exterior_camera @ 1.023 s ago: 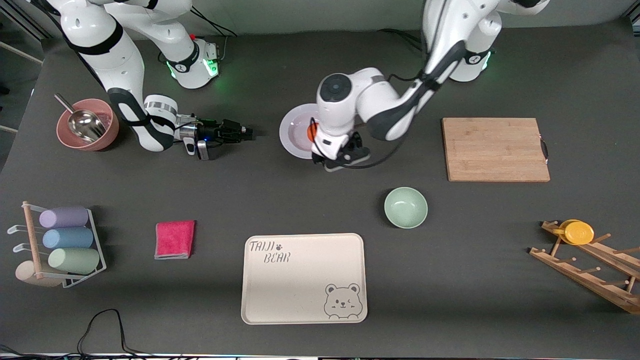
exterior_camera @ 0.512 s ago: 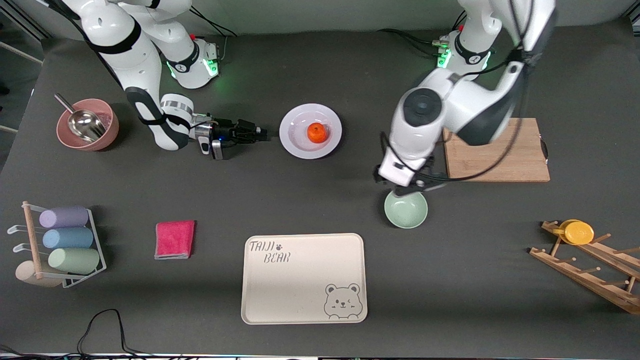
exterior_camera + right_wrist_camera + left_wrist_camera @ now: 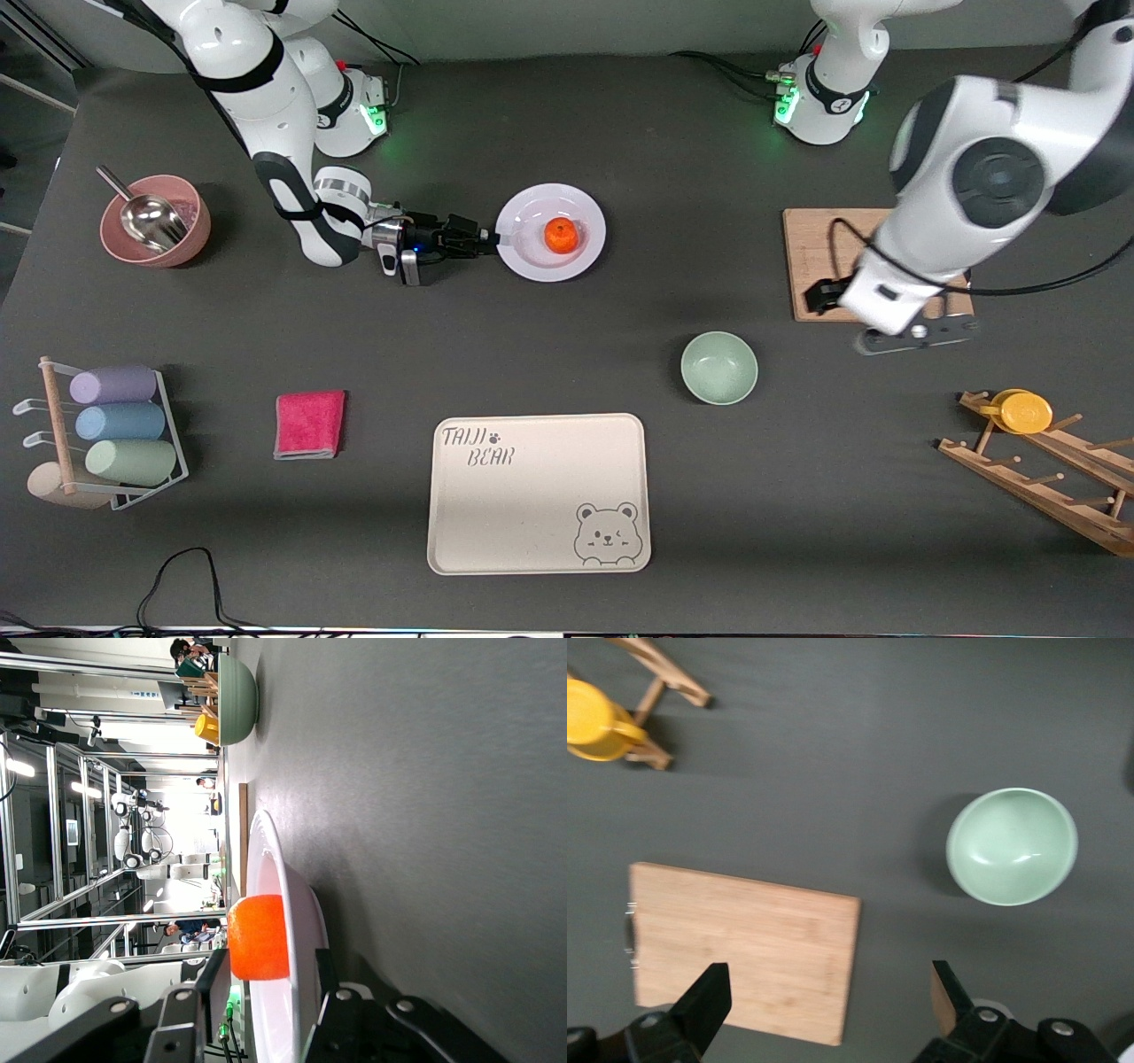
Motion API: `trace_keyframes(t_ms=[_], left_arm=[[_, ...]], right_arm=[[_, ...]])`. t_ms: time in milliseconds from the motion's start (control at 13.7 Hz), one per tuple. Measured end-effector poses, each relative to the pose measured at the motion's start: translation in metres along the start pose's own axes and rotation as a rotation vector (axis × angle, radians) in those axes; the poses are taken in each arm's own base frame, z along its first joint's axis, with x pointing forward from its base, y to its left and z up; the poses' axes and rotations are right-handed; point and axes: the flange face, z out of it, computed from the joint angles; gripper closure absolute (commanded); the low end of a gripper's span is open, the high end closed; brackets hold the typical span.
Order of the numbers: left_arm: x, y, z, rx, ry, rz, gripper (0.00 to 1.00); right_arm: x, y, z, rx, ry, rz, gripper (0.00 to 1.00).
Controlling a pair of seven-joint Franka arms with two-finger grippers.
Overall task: Place orange and plate with both arms
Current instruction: 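Withdraw the left gripper while the right gripper grips the plate rim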
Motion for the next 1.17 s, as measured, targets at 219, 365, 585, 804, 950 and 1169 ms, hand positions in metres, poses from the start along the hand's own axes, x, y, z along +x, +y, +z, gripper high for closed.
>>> trace_keyframes(t_ms=[219,365,585,804,950,1169], left_arm=[[0.004,-0.072,-0.018,-0.035,-0.011,-0.008,0.00],[0.005,-0.118,-0.024,-0.067,-0.017,-0.003,0.00],[0.003,-0.154,-0.026,-0.071,-0.027,-0.006,0.00],[0.000,-0.154,-0.035,-0.060,-0.034,0.004,0.00],[-0.002,-0.153,-0.043,-0.057,-0.033,0.007,0.00],[-0.004,-0.150,-0.050,-0.054,-0.041,0.013,0.00]], right_arm=[[0.001,-0.001,0.008,0.004,0.004,-0.011,0.85],[0.001,-0.001,0.008,0.003,0.006,-0.015,1.00],[0.002,0.001,0.009,0.004,0.008,-0.018,1.00],[0.004,0.001,0.010,0.006,0.008,-0.021,1.00],[0.012,-0.004,0.013,0.018,0.014,-0.034,1.00],[0.036,-0.038,0.020,0.068,0.009,-0.022,1.00]])
